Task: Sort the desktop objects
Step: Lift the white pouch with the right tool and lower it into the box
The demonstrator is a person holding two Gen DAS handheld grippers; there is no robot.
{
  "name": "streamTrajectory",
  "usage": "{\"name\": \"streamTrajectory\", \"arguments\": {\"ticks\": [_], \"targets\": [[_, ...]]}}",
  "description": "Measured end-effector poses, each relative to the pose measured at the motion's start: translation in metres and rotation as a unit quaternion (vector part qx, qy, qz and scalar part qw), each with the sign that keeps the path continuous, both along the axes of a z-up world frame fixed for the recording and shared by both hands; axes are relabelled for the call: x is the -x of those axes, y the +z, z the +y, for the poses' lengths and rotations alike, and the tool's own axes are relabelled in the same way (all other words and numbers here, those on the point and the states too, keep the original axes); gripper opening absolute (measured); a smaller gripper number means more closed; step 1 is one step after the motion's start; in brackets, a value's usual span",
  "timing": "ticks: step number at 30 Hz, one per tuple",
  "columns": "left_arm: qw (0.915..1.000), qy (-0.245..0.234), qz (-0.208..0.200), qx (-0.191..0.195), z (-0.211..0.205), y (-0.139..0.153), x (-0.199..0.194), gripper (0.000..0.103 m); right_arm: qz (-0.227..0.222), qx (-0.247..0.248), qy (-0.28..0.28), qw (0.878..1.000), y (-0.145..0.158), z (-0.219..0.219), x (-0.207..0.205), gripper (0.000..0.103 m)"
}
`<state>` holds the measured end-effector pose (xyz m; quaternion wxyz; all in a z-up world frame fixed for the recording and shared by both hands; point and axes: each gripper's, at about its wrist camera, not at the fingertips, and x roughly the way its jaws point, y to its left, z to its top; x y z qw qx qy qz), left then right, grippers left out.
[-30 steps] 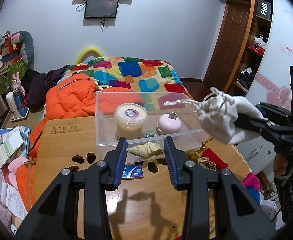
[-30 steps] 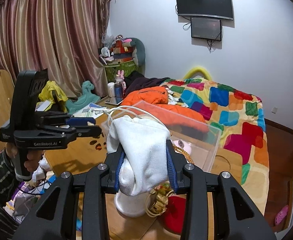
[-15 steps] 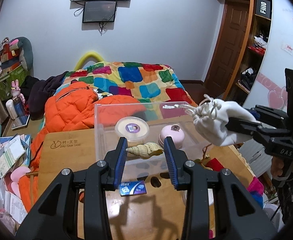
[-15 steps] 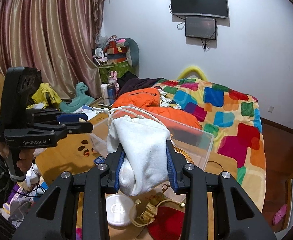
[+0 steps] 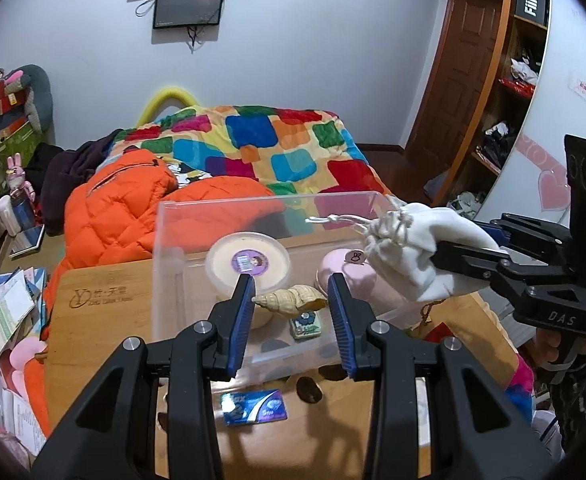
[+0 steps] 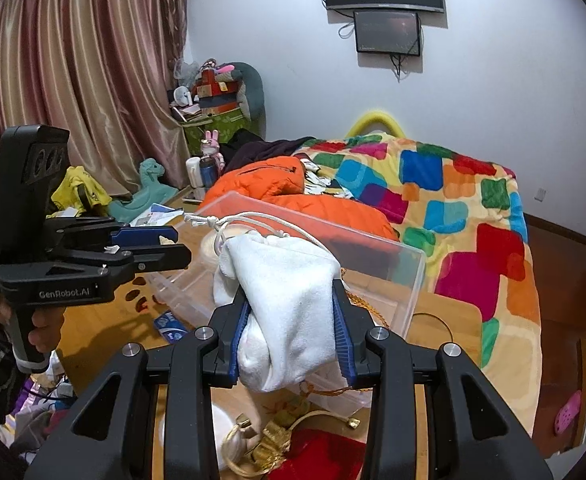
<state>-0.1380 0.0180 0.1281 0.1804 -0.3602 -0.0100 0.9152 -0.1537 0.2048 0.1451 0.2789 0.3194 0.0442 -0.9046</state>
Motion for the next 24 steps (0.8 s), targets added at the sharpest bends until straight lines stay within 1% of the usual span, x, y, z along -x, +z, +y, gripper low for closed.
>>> {"name": "streamTrajectory", "arguments": {"ticks": [9,15,18,22,24], "targets": [[0.9996,-0.015,-0.005,0.022,0.023,-0.008,0.016,0.037,-0.018,-0.008,-0.015,1.000,-0.018,0.004,0.015,0.033],[0.9985,-0.036,-0.007,0.042,0.040,-0.012,0.021,0.037,-0.016,-0.033,-0.014,0.999,-0.028,-0.003,0.021,0.033],[0.9979,-0.038,-0.009,0.052,0.045,-0.015,0.024,0.037,-0.016,-0.039,-0.012,0.999,-0.032,-0.004,0.022,0.033],[0.9974,-0.029,-0.014,0.065,0.047,-0.020,0.028,0.037,-0.019,-0.037,-0.015,0.999,-0.035,-0.003,0.027,0.033],[0.9973,-0.029,-0.014,0.066,0.047,-0.021,0.028,0.037,-0.018,-0.045,-0.020,0.999,-0.038,-0.005,0.028,0.034]]}}
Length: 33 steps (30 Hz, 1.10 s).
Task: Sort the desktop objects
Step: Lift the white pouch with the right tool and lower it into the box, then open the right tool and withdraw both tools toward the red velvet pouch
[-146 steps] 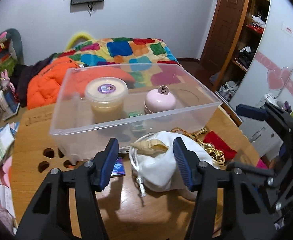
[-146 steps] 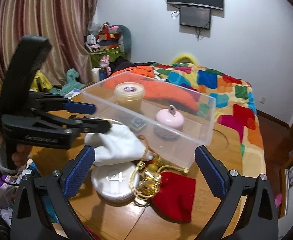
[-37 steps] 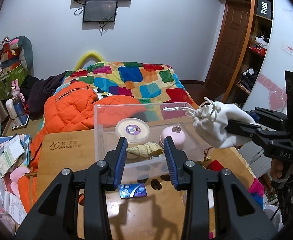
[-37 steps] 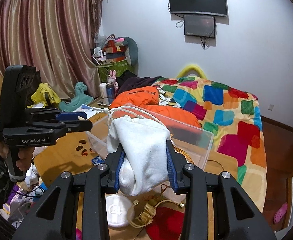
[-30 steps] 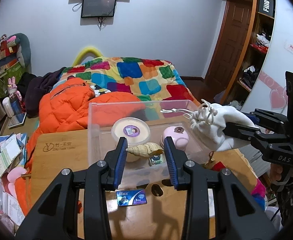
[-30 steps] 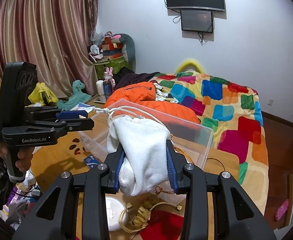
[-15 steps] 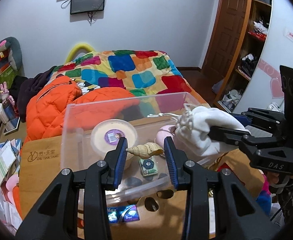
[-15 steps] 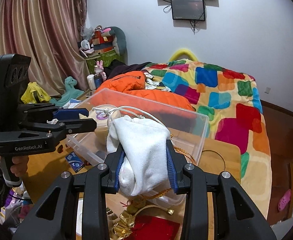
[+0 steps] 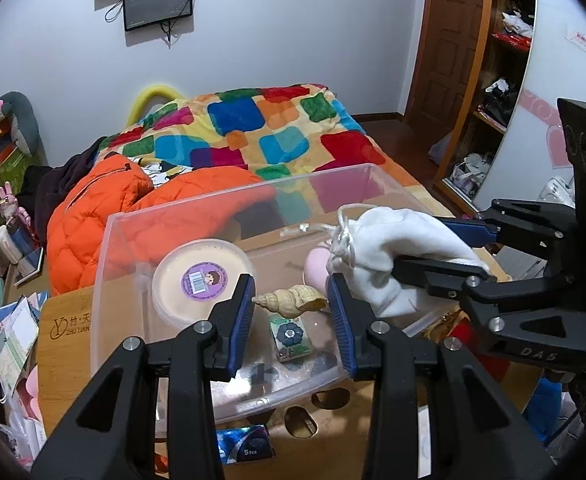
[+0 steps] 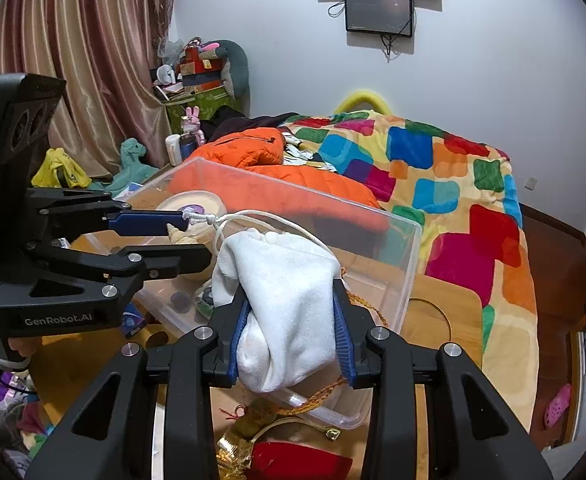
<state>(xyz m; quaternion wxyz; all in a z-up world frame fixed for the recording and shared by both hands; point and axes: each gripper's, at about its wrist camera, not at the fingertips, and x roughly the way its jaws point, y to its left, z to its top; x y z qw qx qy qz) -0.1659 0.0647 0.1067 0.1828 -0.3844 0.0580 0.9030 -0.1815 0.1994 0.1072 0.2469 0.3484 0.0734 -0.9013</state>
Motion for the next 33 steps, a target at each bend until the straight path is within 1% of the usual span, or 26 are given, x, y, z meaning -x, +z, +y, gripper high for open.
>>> {"name": "streamTrajectory", "arguments": {"ticks": [5,13,15,17,22,24,25,26,28,30,33], "targets": [[0.9999,-0.003,0.005,0.013,0.004,-0.002,-0.002,0.037,0.009,-0.025,-0.005,1.000,-0.008,-0.010,-0.001,0.037],[0.9998,-0.009,-0.003,0.016,0.007,-0.009,-0.003,0.037,0.007,-0.038,-0.001,0.999,-0.009,-0.011,0.001,0.039],[0.9998,-0.009,-0.004,0.016,0.007,-0.010,-0.003,0.037,0.005,-0.038,-0.004,0.999,-0.009,-0.010,0.003,0.042],[0.9998,-0.009,-0.006,0.014,0.006,-0.011,-0.003,0.038,0.003,-0.037,-0.010,0.999,-0.009,-0.008,0.004,0.050],[0.9999,-0.009,-0.005,0.009,0.004,-0.011,-0.004,0.039,0.001,-0.031,-0.016,0.999,-0.009,-0.005,0.003,0.052],[0.9999,-0.009,-0.005,0.006,0.003,-0.010,-0.005,0.042,0.004,-0.037,-0.018,0.999,-0.008,-0.006,0.002,0.053],[0.9999,-0.010,-0.005,0.004,0.003,-0.010,-0.005,0.045,0.007,-0.041,-0.018,0.999,-0.007,-0.007,0.001,0.056],[0.9999,-0.010,-0.002,0.004,0.002,-0.009,-0.007,0.051,0.009,-0.044,-0.019,0.999,-0.006,-0.008,0.000,0.059],[0.9999,-0.009,0.003,0.003,0.002,-0.007,-0.010,0.055,0.015,-0.048,-0.018,0.999,-0.003,-0.008,-0.003,0.062],[0.9999,-0.010,0.007,0.003,0.001,-0.005,-0.013,0.056,0.019,-0.050,-0.016,0.998,-0.001,-0.008,-0.006,0.064],[0.9999,-0.007,0.008,0.006,0.000,-0.004,-0.016,0.058,0.024,-0.049,-0.014,0.998,0.002,-0.007,-0.011,0.069]]}}
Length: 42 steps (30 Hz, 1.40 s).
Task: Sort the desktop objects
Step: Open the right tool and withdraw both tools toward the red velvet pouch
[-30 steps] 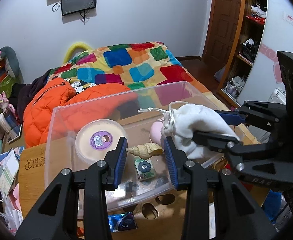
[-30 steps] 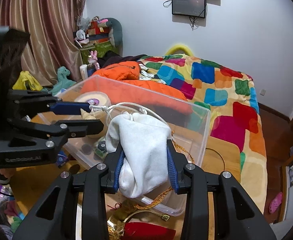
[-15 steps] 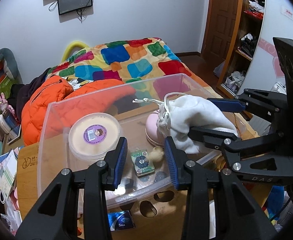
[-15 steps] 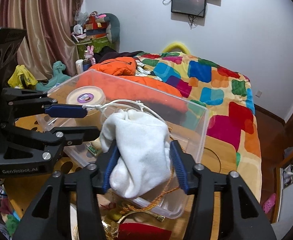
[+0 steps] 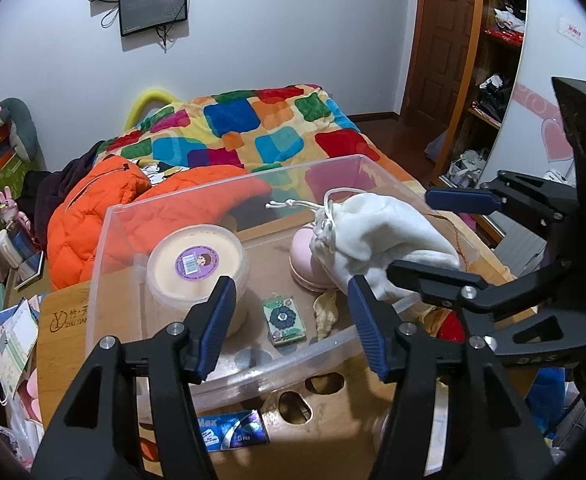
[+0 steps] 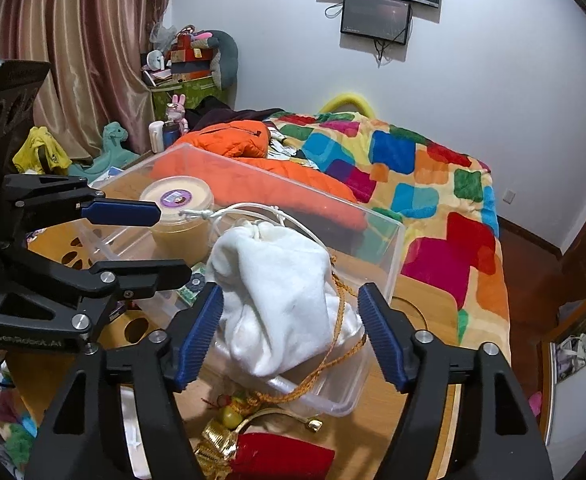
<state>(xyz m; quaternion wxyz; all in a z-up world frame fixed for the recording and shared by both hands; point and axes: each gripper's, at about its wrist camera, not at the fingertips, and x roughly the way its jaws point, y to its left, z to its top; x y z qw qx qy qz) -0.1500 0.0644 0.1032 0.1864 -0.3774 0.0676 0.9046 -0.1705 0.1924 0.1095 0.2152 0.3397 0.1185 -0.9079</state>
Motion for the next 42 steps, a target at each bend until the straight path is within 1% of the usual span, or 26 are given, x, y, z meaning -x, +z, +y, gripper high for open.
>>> {"name": "streamTrajectory", "arguments": {"ticks": [1,3,4,9,10,11,12,16,18,19,25,29,36,40,42], "targets": [[1.0000,0.001,0.001,0.000,0.000,0.000,-0.001,0.058,0.003,0.001,-0.001,1.000,0.002,0.000,-0.003,0.070],[1.0000,0.003,0.002,-0.002,-0.002,0.002,-0.003,0.063,0.005,0.003,-0.001,1.000,0.005,0.002,-0.005,0.071],[1.0000,0.005,0.004,-0.002,-0.003,0.003,-0.004,0.069,0.006,0.006,-0.001,1.000,0.007,0.003,-0.008,0.073],[0.9999,0.006,0.015,0.003,-0.004,0.006,-0.014,0.070,0.019,0.007,-0.007,1.000,0.015,0.006,-0.018,0.080],[0.9998,0.008,0.017,0.006,-0.004,0.007,-0.015,0.074,0.022,0.008,-0.008,1.000,0.016,0.007,-0.021,0.081],[0.9997,0.010,0.020,0.009,-0.004,0.008,-0.017,0.080,0.023,0.009,-0.009,1.000,0.017,0.008,-0.022,0.081],[0.9996,0.012,0.024,0.012,-0.004,0.009,-0.019,0.083,0.023,0.009,-0.010,1.000,0.018,0.009,-0.024,0.081],[0.9991,0.019,0.036,0.013,-0.010,0.015,-0.028,0.084,0.028,0.007,-0.018,0.999,0.021,0.011,-0.032,0.083],[0.9986,0.028,0.042,0.013,-0.014,0.018,-0.030,0.093,0.030,0.007,-0.024,0.999,0.023,0.013,-0.035,0.083],[0.9983,0.033,0.048,0.010,-0.018,0.020,-0.032,0.095,0.029,0.010,-0.027,0.999,0.023,0.015,-0.037,0.083],[0.9955,0.068,0.065,0.005,-0.044,0.031,-0.041,0.095,0.024,0.022,-0.040,0.999,0.022,0.022,-0.042,0.084],[0.9936,0.095,0.061,0.008,-0.066,0.028,-0.045,0.095,0.018,0.032,-0.046,0.998,0.019,0.028,-0.047,0.084],[0.9922,0.121,0.028,0.009,-0.087,0.005,-0.052,0.095,0.007,0.042,-0.059,0.997,0.010,0.037,-0.056,0.084],[0.9924,0.122,0.010,0.009,-0.086,-0.011,-0.055,0.095,0.000,0.047,-0.071,0.996,0.001,0.042,-0.062,0.084],[0.9926,0.120,0.000,0.015,-0.083,-0.019,-0.056,0.095,-0.005,0.052,-0.074,0.996,-0.003,0.044,-0.066,0.084]]}}
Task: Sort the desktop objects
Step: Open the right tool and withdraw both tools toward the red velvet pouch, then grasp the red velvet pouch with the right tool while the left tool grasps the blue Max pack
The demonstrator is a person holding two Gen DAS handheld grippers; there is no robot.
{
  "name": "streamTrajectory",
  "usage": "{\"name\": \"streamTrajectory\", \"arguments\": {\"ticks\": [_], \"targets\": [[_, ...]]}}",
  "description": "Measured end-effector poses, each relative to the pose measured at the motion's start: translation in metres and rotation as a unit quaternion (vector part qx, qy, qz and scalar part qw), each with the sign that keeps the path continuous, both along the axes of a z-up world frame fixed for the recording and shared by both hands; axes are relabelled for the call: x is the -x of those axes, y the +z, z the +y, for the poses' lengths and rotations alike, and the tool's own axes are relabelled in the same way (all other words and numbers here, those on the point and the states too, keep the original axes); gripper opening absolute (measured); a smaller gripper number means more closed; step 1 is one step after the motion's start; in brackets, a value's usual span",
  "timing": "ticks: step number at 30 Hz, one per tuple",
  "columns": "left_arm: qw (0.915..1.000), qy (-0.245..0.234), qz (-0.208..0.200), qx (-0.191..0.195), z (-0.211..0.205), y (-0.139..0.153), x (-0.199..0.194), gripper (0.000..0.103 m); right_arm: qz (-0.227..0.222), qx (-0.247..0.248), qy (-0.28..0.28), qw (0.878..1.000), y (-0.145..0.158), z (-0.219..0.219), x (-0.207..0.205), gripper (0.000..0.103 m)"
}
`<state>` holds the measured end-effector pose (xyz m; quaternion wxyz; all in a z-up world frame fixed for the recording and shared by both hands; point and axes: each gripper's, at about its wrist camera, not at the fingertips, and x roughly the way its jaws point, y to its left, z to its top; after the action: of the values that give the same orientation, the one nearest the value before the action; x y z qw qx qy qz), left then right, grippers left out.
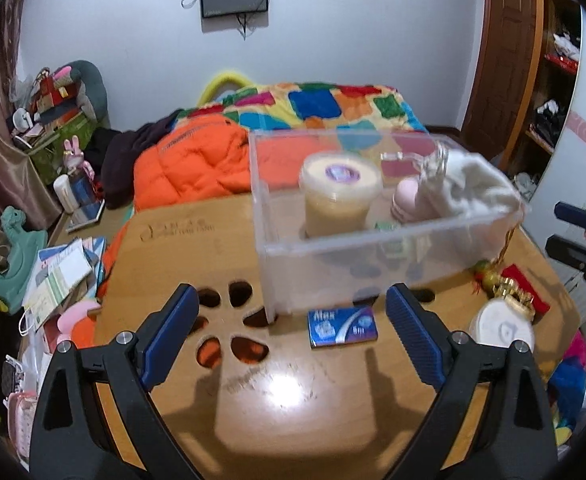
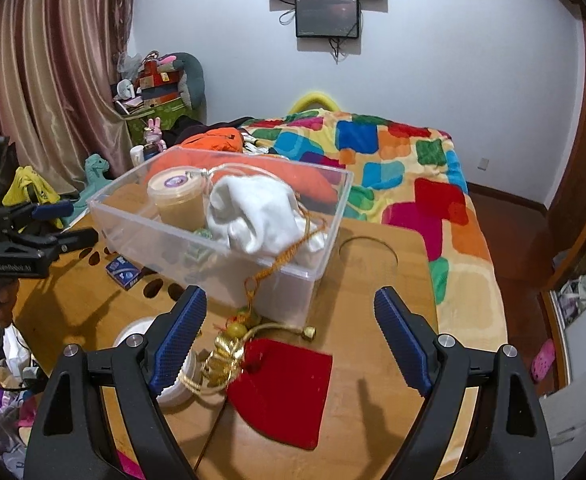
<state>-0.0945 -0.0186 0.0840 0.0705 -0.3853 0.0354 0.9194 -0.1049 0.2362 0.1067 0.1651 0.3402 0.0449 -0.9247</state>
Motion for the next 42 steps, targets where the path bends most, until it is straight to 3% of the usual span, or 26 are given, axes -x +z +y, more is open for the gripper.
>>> {"name": "streamTrajectory", "arguments": {"ticks": [8,12,25,32,37,42], "targets": [[0.9992,-0.008,-0.039,-0.004,0.014,-0.025,0.002,0.095,-0.013,0.012,-0.011,1.000,-0.022,0.007,-0.019,0.084],[0.9985,-0.016,-0.051,0.011,0.024,-0.035,0.004,0.095,-0.024,0.022,-0.013,0.999,-0.035,0.010,-0.027,0.084],[0.9969,-0.008,-0.077,0.015,0.038,-0.048,0.010,0.095,-0.065,0.042,0.009,0.997,-0.062,0.010,-0.016,0.084],[0.9964,-0.002,-0.084,0.015,0.040,-0.046,0.017,0.084,-0.070,0.037,0.026,0.997,-0.068,-0.001,-0.010,0.084],[0.9966,-0.003,-0.081,0.017,0.043,-0.046,0.018,0.081,-0.055,0.037,0.023,0.998,-0.070,-0.001,-0.011,0.084],[0.9968,-0.001,-0.078,0.015,0.042,-0.046,0.017,0.080,-0.046,0.038,0.038,0.998,-0.070,-0.001,-0.013,0.069]]}}
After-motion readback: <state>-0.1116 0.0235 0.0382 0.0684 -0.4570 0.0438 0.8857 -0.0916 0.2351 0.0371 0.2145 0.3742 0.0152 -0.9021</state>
